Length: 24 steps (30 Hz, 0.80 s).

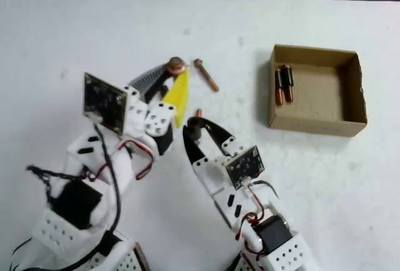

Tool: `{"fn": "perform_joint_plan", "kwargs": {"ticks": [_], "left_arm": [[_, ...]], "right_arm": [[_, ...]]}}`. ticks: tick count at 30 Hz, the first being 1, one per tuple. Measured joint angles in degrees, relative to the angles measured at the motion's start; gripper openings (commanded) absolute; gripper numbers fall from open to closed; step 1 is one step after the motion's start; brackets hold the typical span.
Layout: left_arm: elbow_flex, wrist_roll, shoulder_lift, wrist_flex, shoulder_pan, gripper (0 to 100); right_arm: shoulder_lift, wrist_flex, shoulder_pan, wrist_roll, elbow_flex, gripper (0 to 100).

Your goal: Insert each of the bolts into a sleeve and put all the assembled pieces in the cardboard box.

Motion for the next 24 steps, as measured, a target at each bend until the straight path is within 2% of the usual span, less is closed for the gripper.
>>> {"fn": "perform_joint_plan", "kwargs": {"ticks": [8, 12, 17, 24], "left_arm": [[12.57, 0.0, -0.09, -13.36, 1.32, 2], [12.92, 0.88, -0.09, -14.42, 1.58, 2], [13.01, 7.74, -0.09, -14.42, 1.58, 2], [13.01, 10.11, -0.09, -12.92, 1.58, 2]], "right_arm": [[0.0, 0.0, 0.26, 0.0, 0.0, 1.6], [0.0, 0.0, 1.76, 0.0, 0.0, 1.6], [0.0, 0.0, 1.76, 0.0, 0.0, 1.6], [0.0, 0.0, 1.76, 0.0, 0.0, 1.6]]}}
